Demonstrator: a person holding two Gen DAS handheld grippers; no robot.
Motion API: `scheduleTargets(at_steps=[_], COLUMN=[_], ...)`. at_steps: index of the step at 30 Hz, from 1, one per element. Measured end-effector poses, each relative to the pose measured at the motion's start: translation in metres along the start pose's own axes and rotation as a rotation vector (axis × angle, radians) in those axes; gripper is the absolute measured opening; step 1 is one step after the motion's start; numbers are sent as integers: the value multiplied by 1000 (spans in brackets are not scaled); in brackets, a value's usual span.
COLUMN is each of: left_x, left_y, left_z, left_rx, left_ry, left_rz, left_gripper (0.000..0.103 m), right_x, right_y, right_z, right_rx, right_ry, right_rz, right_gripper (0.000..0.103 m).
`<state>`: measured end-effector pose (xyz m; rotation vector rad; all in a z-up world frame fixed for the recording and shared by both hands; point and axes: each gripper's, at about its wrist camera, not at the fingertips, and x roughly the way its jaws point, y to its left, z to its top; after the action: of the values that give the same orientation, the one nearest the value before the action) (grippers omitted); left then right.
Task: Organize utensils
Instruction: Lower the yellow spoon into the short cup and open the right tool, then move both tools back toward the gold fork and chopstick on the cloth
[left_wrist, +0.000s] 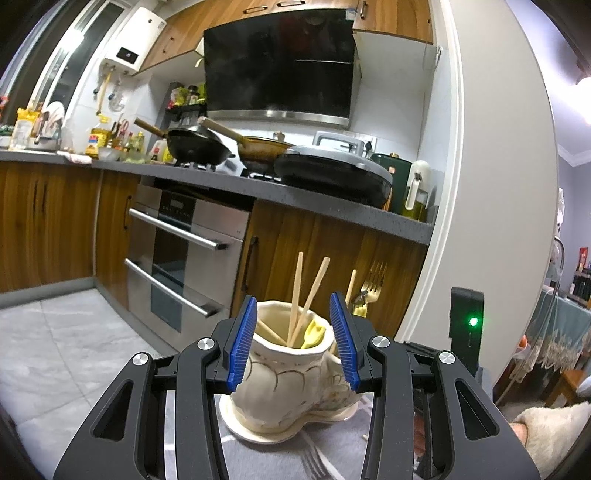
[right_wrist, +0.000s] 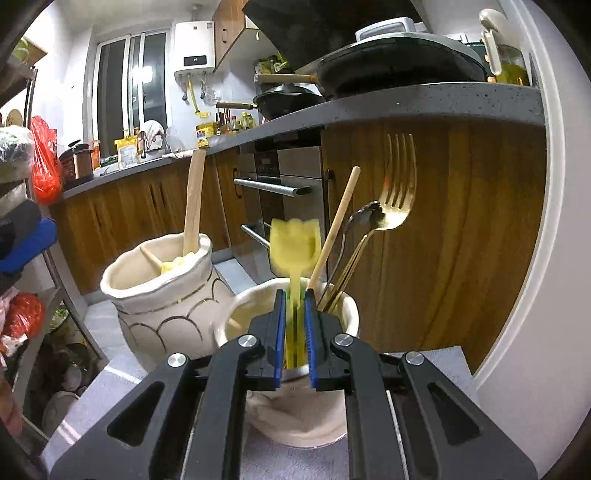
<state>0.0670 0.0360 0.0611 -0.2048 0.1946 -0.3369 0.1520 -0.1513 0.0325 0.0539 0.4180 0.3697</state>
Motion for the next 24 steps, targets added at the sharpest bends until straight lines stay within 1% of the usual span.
scheduleTargets(at_steps=[2, 3, 4, 5, 6, 9, 11, 12, 13, 15, 17, 19, 20, 21, 24], left_x=[0, 0, -1, -1, -2, -2, -4, -5, -6, -10, -13, -17, -20, -22, -29], left_y=[-1, -1, -1, -2, -2, -4, -7, -7, -8, -10, -13, -14, -16, -17, -21], left_z=[-1, -2, -2, -3, -4, -6, -9, -9, -11, -17, -25, -33, -37, -41, -55], left_rx=[5, 8, 9, 14, 18, 30, 40, 43, 46, 49, 52, 57, 59, 63, 76], left_ry=[3, 5, 6, 10, 12, 19, 24, 26, 29, 42, 64, 84, 89, 93, 125], left_rz=[0, -1, -2, -1, 1, 4, 7, 8, 10, 15, 18, 27, 33, 38, 51], left_gripper=[42, 42, 42, 42, 42, 42, 43, 44, 46, 50, 53, 61, 71, 78, 85], right_x=[-3, -5, -6, -9, -12, -25, -39, -48, -55, -74, -85, -94, -96, -98, -102], right_y=[-1, -1, -3, -4, -5, -7, -9, -10, -12, -16, -20, -24, -26, -28, -29], right_z=[2, 3, 3, 3, 2, 0, -3, -6, -9, -18, -29, -42, -48, -54, -71], right_rx=[2, 3, 6, 11, 12, 16, 39, 50, 57, 75, 84, 82, 78, 71, 40], right_ry=[-1, -4, -7, -13, -18, -29, -20, -16, -15, -13, 5, 41, 66, 94, 142], right_rz=[-5, -8, -8, -6, -7, -19, -21, -16, -15, -12, -3, -7, -12, -15, -33], right_gripper=[12, 16, 20, 29, 33, 34, 54, 63, 65, 77, 82, 86, 89, 91, 95])
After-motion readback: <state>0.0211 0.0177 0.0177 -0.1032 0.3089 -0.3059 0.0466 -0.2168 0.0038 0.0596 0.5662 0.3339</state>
